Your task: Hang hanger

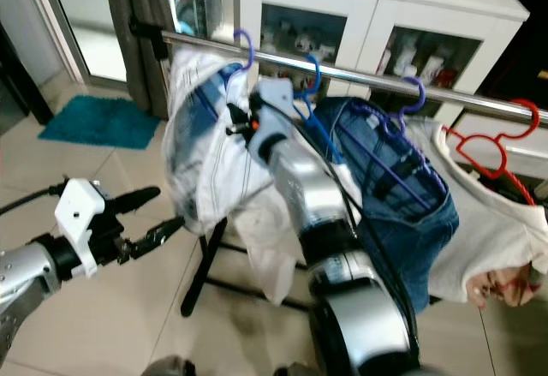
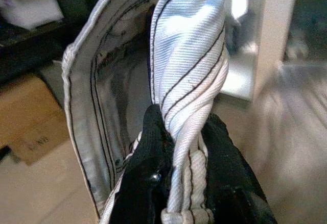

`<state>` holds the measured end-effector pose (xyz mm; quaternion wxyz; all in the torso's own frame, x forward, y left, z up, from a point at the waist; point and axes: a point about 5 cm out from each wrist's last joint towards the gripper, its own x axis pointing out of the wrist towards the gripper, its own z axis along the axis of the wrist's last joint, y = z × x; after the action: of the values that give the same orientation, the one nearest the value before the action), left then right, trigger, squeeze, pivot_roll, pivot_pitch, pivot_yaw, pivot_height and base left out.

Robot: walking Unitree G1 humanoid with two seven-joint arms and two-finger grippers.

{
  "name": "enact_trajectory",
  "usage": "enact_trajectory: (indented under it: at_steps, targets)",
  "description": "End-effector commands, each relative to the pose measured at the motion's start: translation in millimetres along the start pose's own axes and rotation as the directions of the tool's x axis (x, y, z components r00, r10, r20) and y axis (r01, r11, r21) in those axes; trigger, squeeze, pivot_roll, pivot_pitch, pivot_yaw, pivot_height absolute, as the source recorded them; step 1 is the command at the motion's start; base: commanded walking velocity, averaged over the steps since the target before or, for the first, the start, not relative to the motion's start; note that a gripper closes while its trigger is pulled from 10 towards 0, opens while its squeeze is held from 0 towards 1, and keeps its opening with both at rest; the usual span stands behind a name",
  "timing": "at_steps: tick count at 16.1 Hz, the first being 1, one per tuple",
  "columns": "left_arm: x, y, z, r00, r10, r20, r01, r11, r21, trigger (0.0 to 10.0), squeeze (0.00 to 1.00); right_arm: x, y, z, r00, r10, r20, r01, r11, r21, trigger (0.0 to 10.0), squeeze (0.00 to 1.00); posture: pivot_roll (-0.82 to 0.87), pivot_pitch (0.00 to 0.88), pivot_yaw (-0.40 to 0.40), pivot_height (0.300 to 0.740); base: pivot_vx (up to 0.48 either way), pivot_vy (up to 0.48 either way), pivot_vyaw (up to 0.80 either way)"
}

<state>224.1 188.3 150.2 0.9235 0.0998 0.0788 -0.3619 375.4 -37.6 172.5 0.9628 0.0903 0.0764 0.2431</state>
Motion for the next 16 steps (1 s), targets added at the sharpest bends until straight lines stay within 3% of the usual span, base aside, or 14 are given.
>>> enact_trajectory:
  at_steps: [1, 4, 9, 11, 16]
  targets:
    - [-0.8, 0.7, 1, 1.0, -0.006, -0.001, 0.006, 1.0, 0.005, 10.0, 0.0, 4.1, -1.1, 10, 0.999, -0.038, 0.013, 0.038, 0.999, 0.015, 10.0, 0.0, 0.12, 0.065, -0.049, 0.74, 0.0, 0.0, 0.0]
    - [-2.2, 3.8, 3, 1.0, 0.017, 0.003, -0.017, 0.999, 0.027, 10.0, 0.0, 13.6, -0.7, 15, 0.994, -0.111, -0.011, 0.112, 0.992, 0.066, 10.0, 0.0, 0.12, 0.062, -0.051, 0.74, 0.0, 0.0, 0.0]
    - [-6.2, 33.8, 25, 0.964, 0.233, 0.124, -0.248, 0.962, 0.114, 10.0, 0.0, 19.3, -4.6, 9, 0.979, -0.192, -0.062, 0.198, 0.974, 0.107, 10.0, 0.0, 0.13, 0.068, -0.052, 0.74, 0.0, 0.0, 0.0]
    - [-6.2, 34.7, 28, 0.964, 0.228, 0.137, -0.244, 0.963, 0.117, 10.0, 0.0, 20.8, -3.7, 14, 0.981, -0.188, -0.04, 0.192, 0.973, 0.128, 10.0, 0.0, 0.13, 0.073, -0.048, 0.74, 0.0, 0.0, 0.0]
    - [-4.6, 33.0, 26, 0.971, 0.204, 0.126, -0.22, 0.968, 0.124, 10.0, 0.0, 22.6, -7.5, 21, 0.97, -0.238, -0.051, 0.241, 0.968, 0.065, 10.0, 0.0, 0.13, 0.078, -0.043, 0.74, 0.0, 0.0, 0.0]
